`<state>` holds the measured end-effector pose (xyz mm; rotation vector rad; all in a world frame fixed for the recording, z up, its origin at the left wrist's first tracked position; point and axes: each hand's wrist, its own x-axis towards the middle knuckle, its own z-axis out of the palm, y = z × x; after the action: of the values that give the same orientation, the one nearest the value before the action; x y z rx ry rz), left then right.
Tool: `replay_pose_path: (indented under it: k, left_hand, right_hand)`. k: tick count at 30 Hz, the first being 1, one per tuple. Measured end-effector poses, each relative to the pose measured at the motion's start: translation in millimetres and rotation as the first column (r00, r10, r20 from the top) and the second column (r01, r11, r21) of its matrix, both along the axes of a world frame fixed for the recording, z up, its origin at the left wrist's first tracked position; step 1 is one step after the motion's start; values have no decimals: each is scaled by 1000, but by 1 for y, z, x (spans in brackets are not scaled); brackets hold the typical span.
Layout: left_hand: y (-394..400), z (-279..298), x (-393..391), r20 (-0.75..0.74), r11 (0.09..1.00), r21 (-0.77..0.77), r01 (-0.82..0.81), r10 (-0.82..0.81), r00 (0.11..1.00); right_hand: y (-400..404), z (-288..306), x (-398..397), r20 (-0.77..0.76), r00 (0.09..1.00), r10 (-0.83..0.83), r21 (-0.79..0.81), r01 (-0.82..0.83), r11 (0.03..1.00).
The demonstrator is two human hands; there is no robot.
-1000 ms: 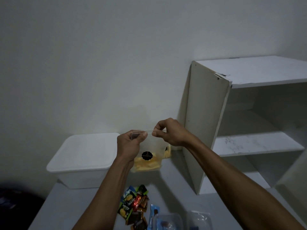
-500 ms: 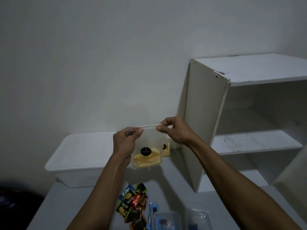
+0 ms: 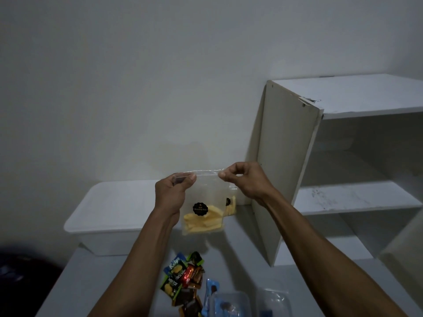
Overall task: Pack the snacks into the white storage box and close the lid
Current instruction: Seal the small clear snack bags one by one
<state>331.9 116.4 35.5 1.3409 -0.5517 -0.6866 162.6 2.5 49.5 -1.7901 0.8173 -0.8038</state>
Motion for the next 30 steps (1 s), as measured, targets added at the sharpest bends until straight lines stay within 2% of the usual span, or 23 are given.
replay_pose_path:
  k: [4, 8, 14, 19, 23, 26, 28, 30]
  left_hand:
    - [2, 0, 1, 0, 1000, 8, -6, 6, 1000]
    - [3, 2, -1, 12, 1000, -1, -14, 14, 1000]
    - [8, -3, 9, -5, 998, -7, -63, 63, 998]
    - [5, -3, 8, 116, 1000, -9, -21, 22, 993]
    - [5, -4, 8, 208, 999, 25, 36, -40, 977]
    - [5, -3, 5, 255, 997, 43, 64, -73, 964]
    - [5, -5, 3, 253, 999, 29, 23, -30, 967]
    - [3, -8, 0, 253, 996, 41, -85, 71, 965]
  right_hand:
    - [2, 4, 11, -88, 996, 36, -87, -44, 995]
    - [2, 3, 15, -89, 996, -30, -143, 17, 990]
    - [1, 5, 7, -54, 998, 12, -90, -17, 996]
    - [1, 22, 6, -72, 984, 165, 65, -161, 985]
    - [0, 27, 15, -240, 947, 213, -38, -228, 973]
    - [0, 26, 18, -297, 925, 238, -10, -252, 968]
    - [3, 21, 21, -257, 938, 231, 12, -236, 972]
    - [8, 11, 26, -194, 966, 172, 36, -169, 985]
